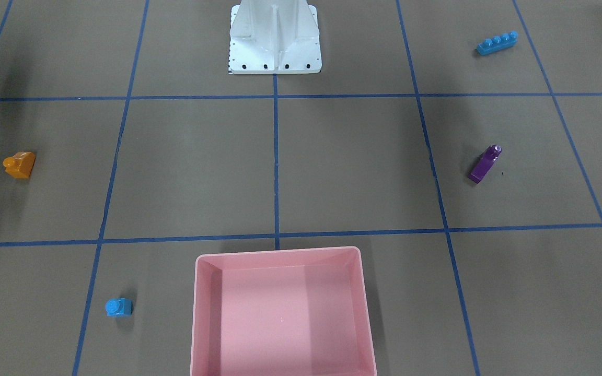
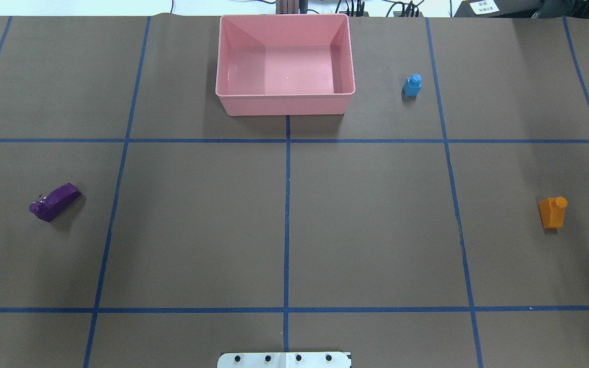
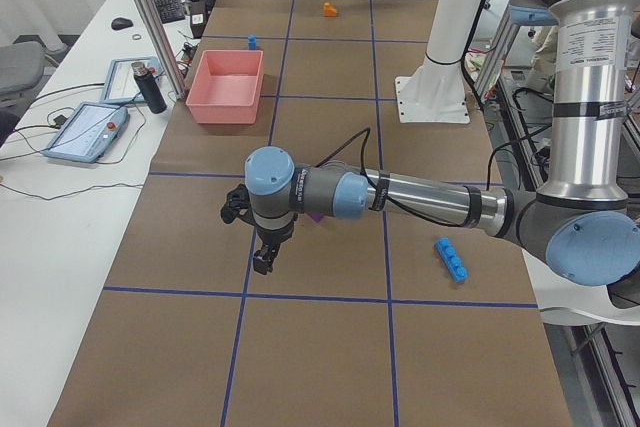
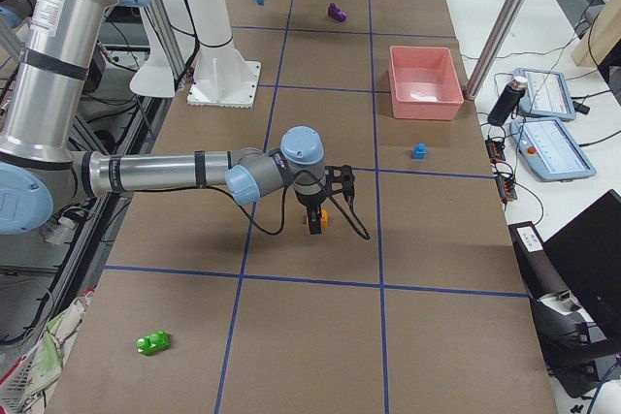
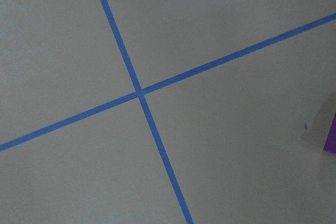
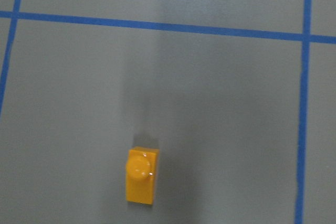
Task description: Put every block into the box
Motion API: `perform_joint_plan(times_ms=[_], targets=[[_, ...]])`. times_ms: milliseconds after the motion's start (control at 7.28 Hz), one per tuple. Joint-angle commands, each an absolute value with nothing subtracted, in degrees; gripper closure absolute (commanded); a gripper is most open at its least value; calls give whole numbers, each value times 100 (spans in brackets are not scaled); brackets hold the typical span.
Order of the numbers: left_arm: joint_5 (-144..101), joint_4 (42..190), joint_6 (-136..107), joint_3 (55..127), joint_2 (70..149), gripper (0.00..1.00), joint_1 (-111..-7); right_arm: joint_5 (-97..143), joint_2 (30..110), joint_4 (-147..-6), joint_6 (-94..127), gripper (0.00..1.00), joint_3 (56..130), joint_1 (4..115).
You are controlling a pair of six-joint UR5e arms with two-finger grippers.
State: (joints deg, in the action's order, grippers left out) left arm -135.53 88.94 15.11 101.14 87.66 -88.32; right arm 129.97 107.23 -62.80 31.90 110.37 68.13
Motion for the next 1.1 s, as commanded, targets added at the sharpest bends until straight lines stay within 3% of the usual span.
perform_joint_plan(times_ms=[0,687,961], targets=[[-13553,8895,1512,10116,8763,0,-8824,11853,10443,-5652,4856,0,10804,5419],[-13588,8965,1512,10116,8736,0,-8824,11522,10266,-5599,4887,0,10205,5063],[-13588,8965,1512,10116,8728,0,-8824,11540,10266,-4909,4956,8,9776,5045]])
